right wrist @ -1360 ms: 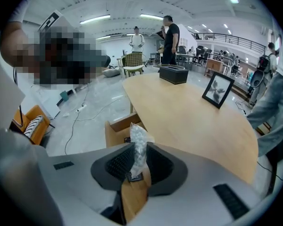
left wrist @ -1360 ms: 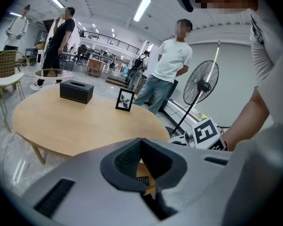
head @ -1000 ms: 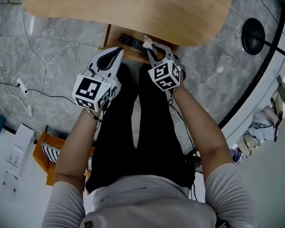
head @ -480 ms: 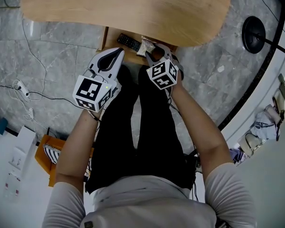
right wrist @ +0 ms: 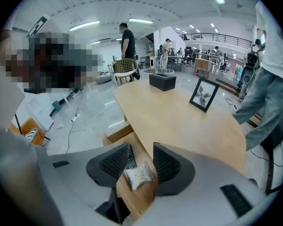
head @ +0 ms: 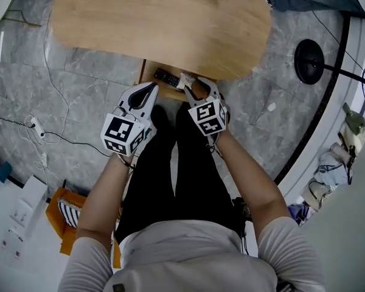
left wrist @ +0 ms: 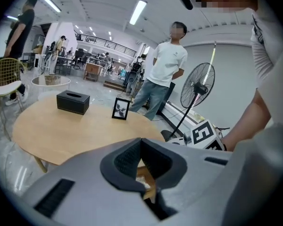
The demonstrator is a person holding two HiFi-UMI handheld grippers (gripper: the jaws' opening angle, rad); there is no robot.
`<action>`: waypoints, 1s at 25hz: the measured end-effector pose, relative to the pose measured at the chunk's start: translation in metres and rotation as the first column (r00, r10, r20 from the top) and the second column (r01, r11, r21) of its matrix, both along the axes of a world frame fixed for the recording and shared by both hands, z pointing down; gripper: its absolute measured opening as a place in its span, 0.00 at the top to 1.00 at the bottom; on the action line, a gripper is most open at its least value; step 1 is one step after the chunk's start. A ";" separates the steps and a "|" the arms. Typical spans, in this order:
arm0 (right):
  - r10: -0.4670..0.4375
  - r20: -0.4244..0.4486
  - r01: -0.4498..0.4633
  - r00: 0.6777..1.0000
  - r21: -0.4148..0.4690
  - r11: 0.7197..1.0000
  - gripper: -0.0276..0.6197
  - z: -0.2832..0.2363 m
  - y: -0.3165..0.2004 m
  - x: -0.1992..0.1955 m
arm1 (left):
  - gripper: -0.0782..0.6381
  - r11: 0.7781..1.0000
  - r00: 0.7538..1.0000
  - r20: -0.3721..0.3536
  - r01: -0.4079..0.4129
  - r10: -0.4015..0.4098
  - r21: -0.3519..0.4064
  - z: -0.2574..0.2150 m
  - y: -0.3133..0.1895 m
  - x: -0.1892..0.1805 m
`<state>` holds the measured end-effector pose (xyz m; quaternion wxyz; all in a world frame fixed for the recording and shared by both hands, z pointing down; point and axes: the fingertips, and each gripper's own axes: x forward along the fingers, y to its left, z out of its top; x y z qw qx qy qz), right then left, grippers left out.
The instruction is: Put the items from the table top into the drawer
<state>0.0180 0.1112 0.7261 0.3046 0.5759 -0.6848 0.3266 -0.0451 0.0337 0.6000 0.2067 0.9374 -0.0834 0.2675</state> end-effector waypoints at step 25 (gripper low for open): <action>0.011 -0.007 -0.006 1.000 0.487 0.873 0.91 -0.438 -0.020 -0.052 | 0.88 0.975 0.969 -0.245 0.067 -0.013 0.213 -0.344 0.016 -0.073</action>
